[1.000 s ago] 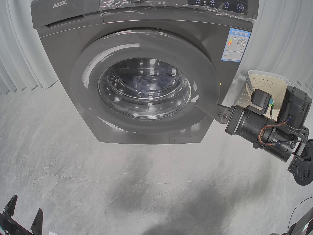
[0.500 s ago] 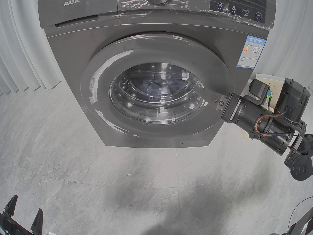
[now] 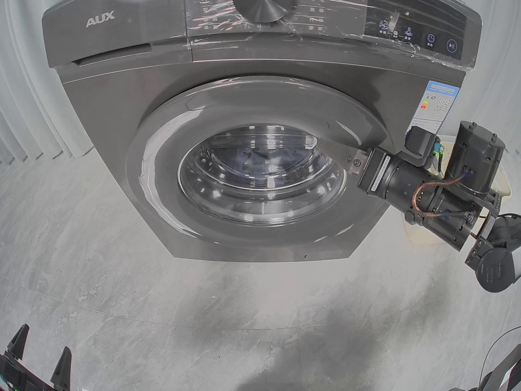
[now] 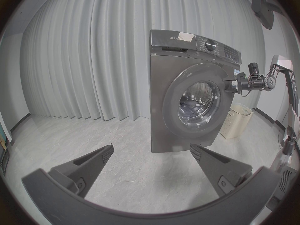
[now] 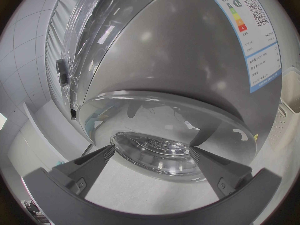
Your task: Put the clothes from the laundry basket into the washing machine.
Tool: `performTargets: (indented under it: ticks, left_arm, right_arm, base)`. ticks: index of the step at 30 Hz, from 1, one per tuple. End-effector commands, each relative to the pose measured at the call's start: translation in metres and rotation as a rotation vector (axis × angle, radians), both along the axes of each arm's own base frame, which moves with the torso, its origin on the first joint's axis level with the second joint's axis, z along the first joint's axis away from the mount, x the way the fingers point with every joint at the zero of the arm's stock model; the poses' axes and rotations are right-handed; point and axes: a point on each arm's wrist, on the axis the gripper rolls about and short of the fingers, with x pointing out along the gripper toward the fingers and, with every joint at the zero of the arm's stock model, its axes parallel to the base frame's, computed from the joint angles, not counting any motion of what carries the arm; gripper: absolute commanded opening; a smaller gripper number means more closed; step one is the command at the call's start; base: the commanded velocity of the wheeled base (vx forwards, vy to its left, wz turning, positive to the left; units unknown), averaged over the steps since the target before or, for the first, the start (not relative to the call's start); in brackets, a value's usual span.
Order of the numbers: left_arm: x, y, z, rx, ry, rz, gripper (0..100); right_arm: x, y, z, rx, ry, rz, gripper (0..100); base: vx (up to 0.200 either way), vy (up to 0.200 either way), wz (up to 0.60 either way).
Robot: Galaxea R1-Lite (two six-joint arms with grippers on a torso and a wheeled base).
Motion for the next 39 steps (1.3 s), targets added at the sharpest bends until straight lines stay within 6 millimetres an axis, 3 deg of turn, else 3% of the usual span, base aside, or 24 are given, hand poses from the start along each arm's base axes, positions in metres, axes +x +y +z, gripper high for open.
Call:
performTargets:
  ticks: [1, 3, 5, 6, 7, 10, 11, 16, 18, 21, 24, 25, 32, 39]
  left_arm:
    - [0.0, 0.0, -0.005, 0.0, 0.004, 0.002, 100]
    - [0.0, 0.0, -0.005, 0.0, 0.004, 0.0, 100]
    - [0.0, 0.0, -0.005, 0.0, 0.004, 0.0, 100]
    - [0.0, 0.0, -0.005, 0.0, 0.004, 0.0, 100]
    - [0.0, 0.0, -0.005, 0.0, 0.004, 0.002, 100]
    - [0.0, 0.0, -0.005, 0.0, 0.004, -0.001, 100]
    - [0.0, 0.0, -0.005, 0.0, 0.004, 0.002, 100]
    - [0.0, 0.0, -0.005, 0.0, 0.004, -0.001, 100]
    - [0.0, 0.0, -0.005, 0.0, 0.004, 0.0, 100]
    - [0.0, 0.0, -0.005, 0.0, 0.004, 0.0, 100]
    - [0.0, 0.0, -0.005, 0.0, 0.004, 0.0, 100]
    - [0.0, 0.0, -0.005, 0.0, 0.004, 0.0, 100]
    - [0.0, 0.0, -0.005, 0.0, 0.004, -0.001, 100]
    - [0.0, 0.0, -0.005, 0.0, 0.005, -0.003, 100]
  right_arm:
    - [-0.007, -0.002, -0.001, 0.002, -0.016, -0.011, 100]
    - [-0.022, -0.006, -0.003, -0.024, -0.029, 0.016, 100]
    - [-0.053, -0.004, -0.017, -0.071, -0.005, 0.115, 100]
    - [-0.083, -0.003, -0.031, -0.11, 0.018, 0.244, 100]
    - [-0.095, -0.005, -0.038, -0.132, 0.034, 0.291, 100]
    - [-0.126, -0.018, -0.059, -0.201, 0.052, 0.375, 100]
    - [-0.138, -0.03, -0.071, -0.251, 0.054, 0.388, 100]
    - [-0.16, -0.066, -0.083, -0.3, 0.015, 0.32, 100]
    - [-0.166, -0.095, -0.087, -0.32, -0.024, 0.147, 100]
    - [-0.17, -0.111, -0.086, -0.332, -0.051, 0.037, 100]
    - [-0.189, -0.131, -0.082, -0.317, -0.109, -0.098, 100]
    - [-0.204, -0.14, -0.082, -0.305, -0.143, -0.146, 100]
    - [-0.242, -0.157, -0.101, -0.342, -0.146, -0.306, 100]
    - [-0.263, -0.161, -0.119, -0.346, -0.141, -0.357, 100]
  base:
    - [0.0, 0.0, 0.0]
    - [0.0, 0.0, 0.0]
    - [0.0, 0.0, 0.0]
    - [0.0, 0.0, 0.0]
    - [0.0, 0.0, 0.0]
    - [0.0, 0.0, 0.0]
    - [0.0, 0.0, 0.0]
    - [0.0, 0.0, 0.0]
    - [0.0, 0.0, 0.0]
    - [0.0, 0.0, 0.0]
    - [0.0, 0.0, 0.0]
    - [0.0, 0.0, 0.0]
    - [0.0, 0.0, 0.0]
    - [0.0, 0.0, 0.0]
